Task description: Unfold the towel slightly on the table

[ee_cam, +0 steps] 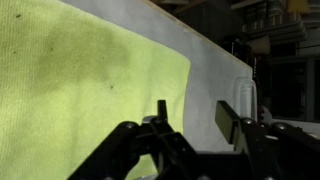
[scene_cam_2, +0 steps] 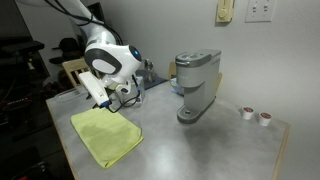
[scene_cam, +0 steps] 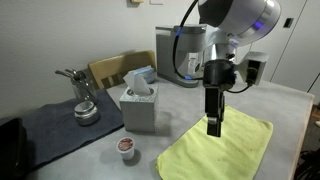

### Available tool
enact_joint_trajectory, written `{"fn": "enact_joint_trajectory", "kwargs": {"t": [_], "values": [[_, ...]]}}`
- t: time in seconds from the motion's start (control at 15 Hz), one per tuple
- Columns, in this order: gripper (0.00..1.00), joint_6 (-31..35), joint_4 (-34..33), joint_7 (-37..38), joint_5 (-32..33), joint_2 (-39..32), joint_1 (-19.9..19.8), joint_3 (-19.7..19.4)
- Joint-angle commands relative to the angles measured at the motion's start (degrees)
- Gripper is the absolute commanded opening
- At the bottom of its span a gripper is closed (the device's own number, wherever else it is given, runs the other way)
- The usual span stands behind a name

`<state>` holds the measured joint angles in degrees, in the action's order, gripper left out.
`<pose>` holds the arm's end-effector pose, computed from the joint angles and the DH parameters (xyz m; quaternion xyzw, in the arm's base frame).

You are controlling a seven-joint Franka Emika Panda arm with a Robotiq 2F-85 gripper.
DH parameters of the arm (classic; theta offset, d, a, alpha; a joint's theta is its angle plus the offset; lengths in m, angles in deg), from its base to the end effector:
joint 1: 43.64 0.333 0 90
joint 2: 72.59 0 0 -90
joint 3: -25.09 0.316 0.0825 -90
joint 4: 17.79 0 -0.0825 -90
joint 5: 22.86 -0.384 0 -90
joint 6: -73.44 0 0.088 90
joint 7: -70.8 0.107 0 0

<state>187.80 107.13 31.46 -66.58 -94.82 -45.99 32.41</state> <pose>0.4989 0.0880 0.1917 -0.9081 -0.1101 0.1631 0.3697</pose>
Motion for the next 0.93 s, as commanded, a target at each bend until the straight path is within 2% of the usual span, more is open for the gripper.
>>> {"fn": "enact_joint_trajectory", "kwargs": {"t": [0.0,0.07,0.47,0.53,0.73,0.87], "values": [[0.60,-0.24,-0.15,-0.01,-0.02,-0.04,0.36,-0.39],[0.63,-0.25,-0.15,-0.02,-0.02,-0.04,0.38,-0.39],[0.63,-0.27,-0.15,-0.02,-0.01,-0.04,0.45,-0.37],[0.88,-0.42,-0.07,-0.71,0.44,0.07,0.30,-0.48],[0.99,0.18,0.48,-0.04,1.22,0.31,0.12,-1.25],[1.00,1.26,1.20,1.11,3.71,0.92,0.46,-2.19]]}}
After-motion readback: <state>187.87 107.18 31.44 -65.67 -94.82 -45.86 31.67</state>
